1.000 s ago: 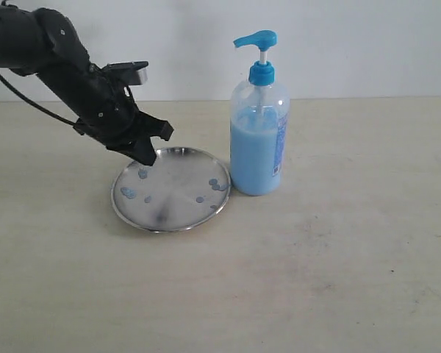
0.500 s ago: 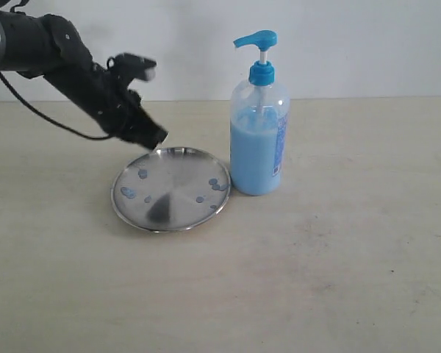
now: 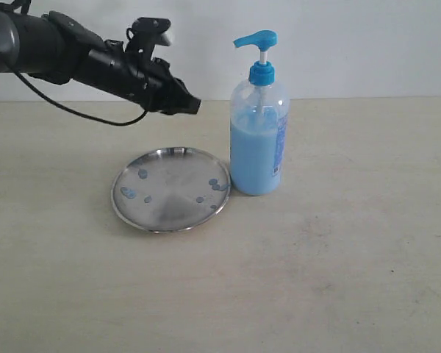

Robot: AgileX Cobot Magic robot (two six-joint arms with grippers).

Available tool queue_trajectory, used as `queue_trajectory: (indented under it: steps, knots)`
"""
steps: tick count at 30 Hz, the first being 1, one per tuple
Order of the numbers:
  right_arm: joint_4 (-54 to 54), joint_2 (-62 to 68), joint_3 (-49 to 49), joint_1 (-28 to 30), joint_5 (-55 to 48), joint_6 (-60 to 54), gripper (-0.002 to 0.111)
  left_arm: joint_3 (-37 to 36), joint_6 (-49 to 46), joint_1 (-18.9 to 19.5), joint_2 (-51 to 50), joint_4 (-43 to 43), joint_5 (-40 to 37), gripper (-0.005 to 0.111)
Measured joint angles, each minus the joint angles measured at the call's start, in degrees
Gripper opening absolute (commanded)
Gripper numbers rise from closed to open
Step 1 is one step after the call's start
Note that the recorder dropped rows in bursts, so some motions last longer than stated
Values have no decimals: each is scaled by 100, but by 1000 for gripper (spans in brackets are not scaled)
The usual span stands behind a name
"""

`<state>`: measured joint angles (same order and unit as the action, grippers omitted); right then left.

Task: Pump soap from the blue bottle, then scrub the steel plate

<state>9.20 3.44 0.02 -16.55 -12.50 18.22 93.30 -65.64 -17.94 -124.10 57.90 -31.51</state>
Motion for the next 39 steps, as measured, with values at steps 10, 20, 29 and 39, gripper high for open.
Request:
queue_trajectory:
  steps: [10, 20, 29, 39]
  knots:
    - [0, 0, 0, 0, 0, 0, 0, -1, 1048, 188, -55, -749, -158, 4]
    - [0, 0, 0, 0, 0, 0, 0, -21, 1523, 213, -125, -1978, -599, 4]
    - [0, 0, 0, 0, 0, 0, 0, 197, 1778, 248, -265, -2505, -2138, 4]
    - [0, 0, 0, 0, 0, 0, 0, 232, 1057, 675, -115, 758, -2364, 4]
